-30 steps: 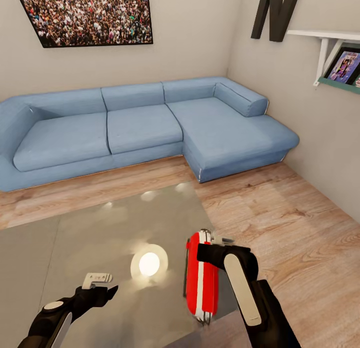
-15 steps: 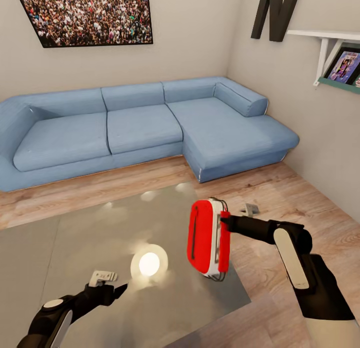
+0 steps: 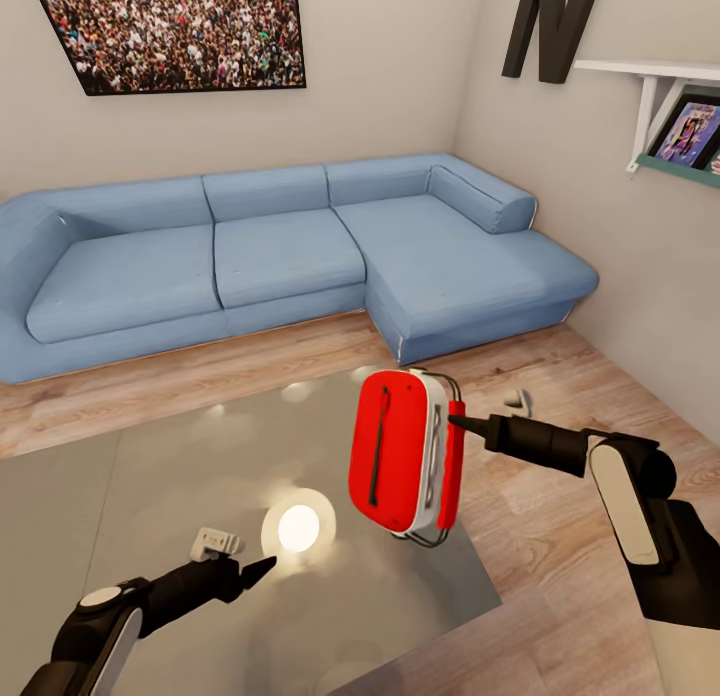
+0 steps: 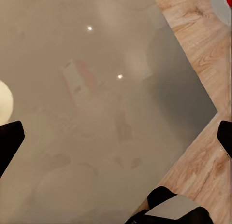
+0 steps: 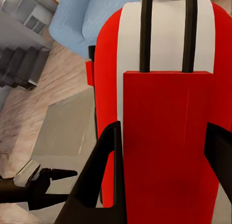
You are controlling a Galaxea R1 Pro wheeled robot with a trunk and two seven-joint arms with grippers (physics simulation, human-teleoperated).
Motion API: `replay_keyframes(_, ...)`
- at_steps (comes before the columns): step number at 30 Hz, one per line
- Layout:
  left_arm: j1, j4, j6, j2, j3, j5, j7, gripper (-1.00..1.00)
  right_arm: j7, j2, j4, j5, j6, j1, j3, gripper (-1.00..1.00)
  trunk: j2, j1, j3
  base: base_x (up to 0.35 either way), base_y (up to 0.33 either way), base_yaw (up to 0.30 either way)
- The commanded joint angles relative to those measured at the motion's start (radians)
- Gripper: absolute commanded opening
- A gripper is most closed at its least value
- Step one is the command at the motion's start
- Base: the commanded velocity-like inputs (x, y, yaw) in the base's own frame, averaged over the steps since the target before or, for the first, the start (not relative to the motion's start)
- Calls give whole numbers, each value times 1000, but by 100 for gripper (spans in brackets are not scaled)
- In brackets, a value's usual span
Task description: Turn on the radio receiver that's on the table in the living room.
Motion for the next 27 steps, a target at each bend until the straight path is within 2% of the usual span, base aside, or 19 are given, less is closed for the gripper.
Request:
replay_keyframes(1, 0, -3, 0, 0, 0, 0, -2, 100, 9, -1, -1, -20, 6, 0, 0, -100, 0, 0, 0, 0, 0, 0)
replay_keyframes(4, -1, -14, 2, 0, 0, 0, -6, 100, 21, -7, -4, -5, 6, -1, 0, -100, 0, 0, 0, 0, 0, 0)
replay_keyframes(6, -2, -17, 5, 1, 0, 0, -7, 100, -2, -9, -5, 13, 6, -9, 1, -100, 0, 0, 0, 0, 0, 0)
replay_keyframes(9, -3, -20, 30, 2, 1, 0, -7, 100, -118, -9, -6, 77, 6, -38, 8, -100, 0, 0, 0, 0, 0, 0)
replay_keyframes(11, -4, -21, 58, 3, 2, 0, -7, 100, -252, -5, -6, 153, 6, -50, 32, -100, 0, 0, 0, 0, 0, 0)
replay_keyframes(12, -6, -21, 83, 3, 2, 0, -7, 100, -407, 4, -6, 248, 6, -55, 116, -100, 0, 0, 0, 0, 0, 0)
replay_keyframes(15, -12, -22, 133, 3, 2, 0, -8, 100, -656, 24, -5, 402, 6, -58, 280, -100, 0, 0, 0, 0, 0, 0)
replay_keyframes(16, -13, -22, 145, 3, 2, 0, -8, 100, -694, 27, -5, 424, 6, -58, 304, -100, 0, 0, 0, 0, 0, 0)
replay_keyframes(18, -25, -22, 199, 4, 2, 0, -8, 100, -828, 34, -5, 491, -4, -59, 385, -100, 0, 0, 0, 0, 0, 0)
replay_keyframes(19, -46, -22, 227, 7, 2, 0, -8, 100, -895, 35, -5, 512, -27, -59, 429, -100, 0, 0, 0, 0, 0, 0)
replay_keyframes(20, -78, -22, 261, 13, 2, 0, -9, 100, -995, 35, -5, 532, -60, -59, 499, -100, 0, 0, 0, 0, 0, 0)
replay_keyframes(21, -86, -22, 271, 15, 2, 0, -9, 100, -1027, 35, -5, 537, -69, -59, 522, -100, 0, 0, 0, 0, 0, 0)
replay_keyframes(22, -101, -22, 289, 17, 2, 0, -9, 100, -1095, 36, -5, 550, -84, -59, 568, -100, 0, 0, 0, 0, 0, 0)
replay_keyframes(23, -114, -22, 303, 20, 2, 0, -9, 100, -1167, 37, -5, 566, -93, -59, 617, -100, 0, 0, 0, 0, 0, 0)
replay_keyframes(24, -128, -25, 319, 25, 2, -1, -9, 100, -1286, 38, -5, 595, -101, -59, 701, -100, 0, 0, 0, 0, 0, 0)
replay_keyframes(26, -137, -31, 331, 37, 2, 0, -9, 100, -1453, 40, -5, 635, -106, -59, 826, -100, 0, 0, 0, 0, 0, 0)
replay_keyframes(27, -138, -34, 333, 41, 2, 0, -9, 100, -1494, 41, -4, 644, -107, -59, 856, -100, 0, 0, 0, 0, 0, 0)
